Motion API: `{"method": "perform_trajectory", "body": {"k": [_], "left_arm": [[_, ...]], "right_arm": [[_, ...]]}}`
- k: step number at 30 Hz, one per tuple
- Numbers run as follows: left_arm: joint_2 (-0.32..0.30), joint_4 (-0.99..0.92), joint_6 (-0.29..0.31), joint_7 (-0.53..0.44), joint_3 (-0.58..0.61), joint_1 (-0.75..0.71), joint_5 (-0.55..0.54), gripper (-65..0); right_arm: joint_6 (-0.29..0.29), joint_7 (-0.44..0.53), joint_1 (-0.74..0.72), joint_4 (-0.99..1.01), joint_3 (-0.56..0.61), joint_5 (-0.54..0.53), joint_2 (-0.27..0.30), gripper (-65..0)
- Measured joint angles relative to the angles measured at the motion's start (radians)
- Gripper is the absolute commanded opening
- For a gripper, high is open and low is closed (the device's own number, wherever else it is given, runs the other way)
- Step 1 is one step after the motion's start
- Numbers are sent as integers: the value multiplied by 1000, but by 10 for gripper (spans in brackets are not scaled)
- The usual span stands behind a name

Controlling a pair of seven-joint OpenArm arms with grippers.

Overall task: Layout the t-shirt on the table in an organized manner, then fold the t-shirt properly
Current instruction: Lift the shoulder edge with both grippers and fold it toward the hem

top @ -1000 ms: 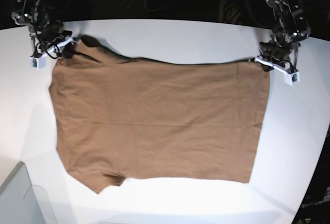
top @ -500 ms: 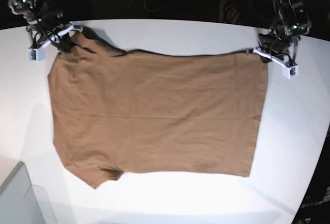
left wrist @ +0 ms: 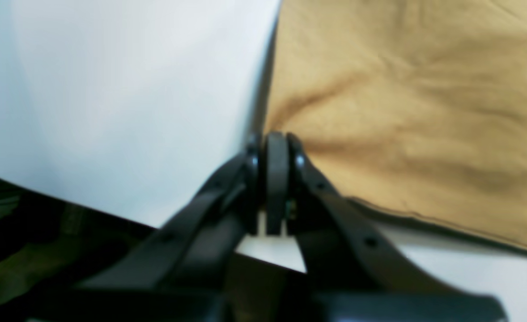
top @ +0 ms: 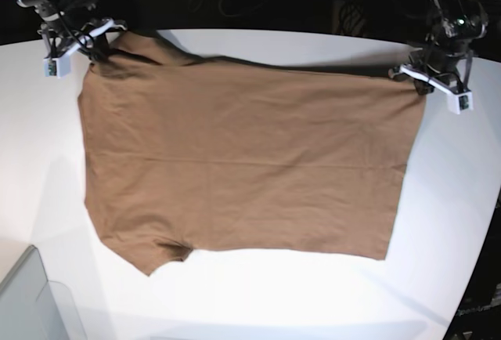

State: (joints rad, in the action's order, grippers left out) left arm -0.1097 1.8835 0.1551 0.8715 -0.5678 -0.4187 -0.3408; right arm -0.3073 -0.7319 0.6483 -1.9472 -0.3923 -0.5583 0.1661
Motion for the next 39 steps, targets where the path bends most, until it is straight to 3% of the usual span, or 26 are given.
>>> {"method": "perform_trajectory", "body": {"k": [2,5,7,10,20,31,39], "left_arm": [[0,0,26,0,-11,-8,0,-650],[0,-1,113,2,-18,-23,8,-650],[4,-2,134,6,-18,-22,12,-650],[8,-5,138,6,-18,-19,12,-650],[5,-6,142,7,-18,-8,12,-650],[4,-14,145,10,-13,137,16,-650],[4,-165,142,10,-12,271,19,-650]], "right_arm": [[-1,-1,11,-5,-16,-7,-2,-650],[-14,1,17,-4,-40,-2,-2,-650],[-97,-5,21,-5,-55,-2,-6,-650],[-135,-2,18,-5,-105,-3,-40,-650],[-141,-8,-26,-18,-122,1,-47,-650],[-141,-16,-145,1,-122,4,-47,-650],[-141,-15,-260,91,-122,0,-47,-650]]}}
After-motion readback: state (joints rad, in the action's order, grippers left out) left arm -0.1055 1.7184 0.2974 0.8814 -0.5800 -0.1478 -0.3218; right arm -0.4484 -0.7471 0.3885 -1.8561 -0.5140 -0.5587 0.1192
